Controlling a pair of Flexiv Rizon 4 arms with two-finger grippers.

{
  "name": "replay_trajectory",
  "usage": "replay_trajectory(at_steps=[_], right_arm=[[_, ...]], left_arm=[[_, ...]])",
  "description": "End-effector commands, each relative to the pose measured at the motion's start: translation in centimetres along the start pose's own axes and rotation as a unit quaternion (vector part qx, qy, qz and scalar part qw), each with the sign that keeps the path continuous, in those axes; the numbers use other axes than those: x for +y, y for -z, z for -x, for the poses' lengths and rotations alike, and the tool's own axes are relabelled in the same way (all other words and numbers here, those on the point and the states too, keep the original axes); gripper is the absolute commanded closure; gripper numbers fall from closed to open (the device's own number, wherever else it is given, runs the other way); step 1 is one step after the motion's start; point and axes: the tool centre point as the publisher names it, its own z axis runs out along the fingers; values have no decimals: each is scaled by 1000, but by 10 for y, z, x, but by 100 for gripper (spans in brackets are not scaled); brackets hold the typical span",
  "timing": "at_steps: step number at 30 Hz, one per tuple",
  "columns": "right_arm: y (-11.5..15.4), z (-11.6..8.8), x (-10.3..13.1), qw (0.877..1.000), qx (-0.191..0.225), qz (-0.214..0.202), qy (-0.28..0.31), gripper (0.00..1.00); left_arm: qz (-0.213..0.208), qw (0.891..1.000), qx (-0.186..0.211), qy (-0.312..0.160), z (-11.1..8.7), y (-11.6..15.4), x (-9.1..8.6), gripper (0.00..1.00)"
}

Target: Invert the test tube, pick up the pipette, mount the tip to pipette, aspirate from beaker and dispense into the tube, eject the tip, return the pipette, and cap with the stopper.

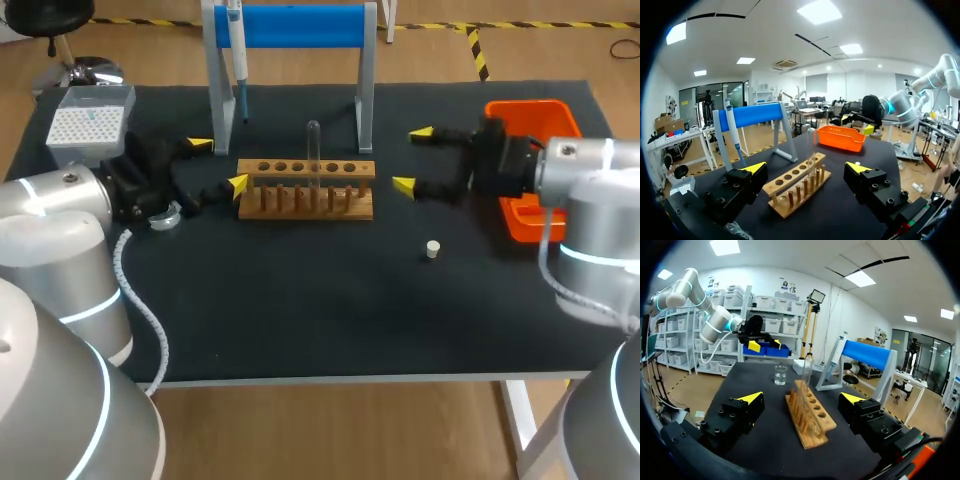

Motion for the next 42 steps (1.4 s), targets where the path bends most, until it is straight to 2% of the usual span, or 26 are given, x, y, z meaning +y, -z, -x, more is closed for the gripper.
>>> replay_trajectory(at_steps=[1, 7, 16, 26, 30, 33, 38, 42], right_arm=[[-29, 22, -4, 997, 70, 21, 4, 0], [-51, 18, 2, 988, 142, 63, -2, 0], [-80, 16, 10, 974, 203, 95, -20, 0], [-99, 17, 10, 964, 236, 113, -42, 0], [-104, 16, 12, 963, 240, 114, -42, 18], [-110, 14, 11, 962, 247, 109, -43, 22], [-116, 13, 9, 961, 252, 104, -44, 26], [-121, 12, 9, 961, 255, 102, -45, 24]], left_arm=[[-1, 1000, -2, 0, -1, 0, 1, 0], [-1, 1000, -2, 0, -1, 0, 1, 0], [-1, 1000, -2, 0, -1, 0, 1, 0], [-1, 1000, -2, 0, -1, 0, 1, 0], [-1, 1000, -2, 0, -1, 0, 1, 0], [-1, 1000, -2, 0, -1, 0, 1, 0], [-1, 1000, -2, 0, -1, 0, 1, 0], [-1, 1000, -2, 0, -1, 0, 1, 0]])
